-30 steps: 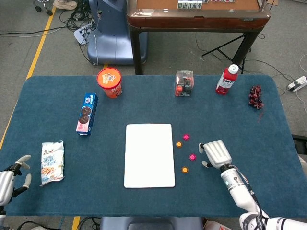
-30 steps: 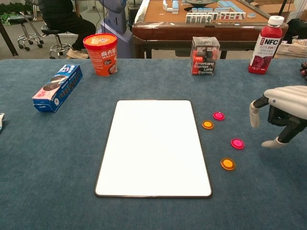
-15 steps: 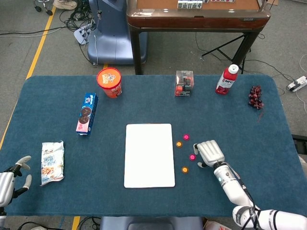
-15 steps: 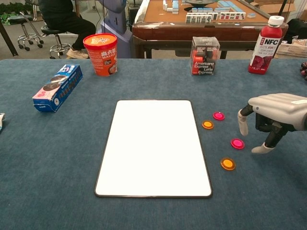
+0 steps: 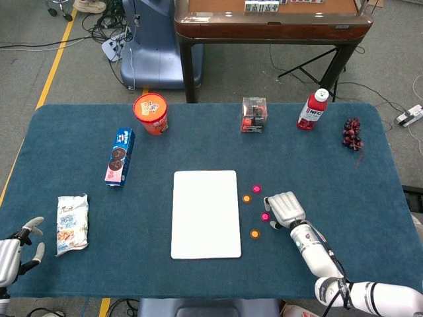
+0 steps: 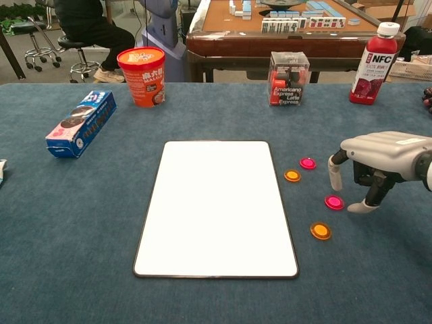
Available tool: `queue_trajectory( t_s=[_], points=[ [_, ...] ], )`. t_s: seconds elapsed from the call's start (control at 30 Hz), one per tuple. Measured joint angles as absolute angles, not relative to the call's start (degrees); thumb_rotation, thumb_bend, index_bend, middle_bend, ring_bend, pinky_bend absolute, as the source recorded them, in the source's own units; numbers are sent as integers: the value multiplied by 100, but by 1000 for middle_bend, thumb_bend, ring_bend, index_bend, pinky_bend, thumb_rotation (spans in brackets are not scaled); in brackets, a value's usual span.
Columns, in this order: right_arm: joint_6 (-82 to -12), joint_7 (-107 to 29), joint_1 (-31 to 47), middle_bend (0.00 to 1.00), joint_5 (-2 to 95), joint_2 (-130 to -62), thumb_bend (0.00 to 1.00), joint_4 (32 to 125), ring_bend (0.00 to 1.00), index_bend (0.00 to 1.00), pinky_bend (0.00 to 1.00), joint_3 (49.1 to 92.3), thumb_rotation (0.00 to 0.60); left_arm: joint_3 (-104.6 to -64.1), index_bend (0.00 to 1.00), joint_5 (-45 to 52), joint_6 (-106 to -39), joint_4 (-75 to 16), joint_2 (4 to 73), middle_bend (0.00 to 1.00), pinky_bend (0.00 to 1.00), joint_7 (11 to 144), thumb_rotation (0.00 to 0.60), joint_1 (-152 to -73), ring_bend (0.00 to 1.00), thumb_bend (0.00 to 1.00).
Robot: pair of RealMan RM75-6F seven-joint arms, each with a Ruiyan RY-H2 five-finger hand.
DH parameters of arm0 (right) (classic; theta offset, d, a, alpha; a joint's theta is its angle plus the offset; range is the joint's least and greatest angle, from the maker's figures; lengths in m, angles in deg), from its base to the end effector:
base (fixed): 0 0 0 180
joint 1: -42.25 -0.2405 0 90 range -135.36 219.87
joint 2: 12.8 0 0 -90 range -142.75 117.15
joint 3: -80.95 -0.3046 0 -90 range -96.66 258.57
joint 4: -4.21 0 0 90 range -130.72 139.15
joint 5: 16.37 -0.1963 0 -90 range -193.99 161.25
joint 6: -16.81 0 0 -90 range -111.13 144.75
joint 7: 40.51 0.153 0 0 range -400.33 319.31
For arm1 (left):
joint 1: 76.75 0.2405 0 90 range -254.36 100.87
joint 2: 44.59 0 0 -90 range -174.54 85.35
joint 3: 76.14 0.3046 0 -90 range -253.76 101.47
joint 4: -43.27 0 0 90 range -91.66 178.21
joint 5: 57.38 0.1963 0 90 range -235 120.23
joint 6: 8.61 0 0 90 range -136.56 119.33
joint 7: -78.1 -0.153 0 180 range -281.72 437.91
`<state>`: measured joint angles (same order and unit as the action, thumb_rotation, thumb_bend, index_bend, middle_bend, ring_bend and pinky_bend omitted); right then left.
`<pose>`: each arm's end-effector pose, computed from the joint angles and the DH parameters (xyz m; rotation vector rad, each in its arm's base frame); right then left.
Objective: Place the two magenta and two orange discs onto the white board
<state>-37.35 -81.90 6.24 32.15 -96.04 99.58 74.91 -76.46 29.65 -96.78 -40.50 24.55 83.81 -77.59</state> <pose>-0.2432 -0.3290 0.0039 1.9009 -0.9888 0.5092 -0.3807 0.1594 0.1743 -1.3367 -0.9570 -0.8975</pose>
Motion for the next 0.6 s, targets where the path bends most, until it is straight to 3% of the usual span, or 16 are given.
queue_trajectory(
  t_s=[0.6],
  points=[
    [-3883, -8202, 307, 1000, 2841, -9736, 201, 9873, 1000, 433, 1000, 7676, 600, -7639, 263, 2973, -9685, -4016, 2475, 426, 662, 8425, 600, -7723, 506, 472]
  ],
)
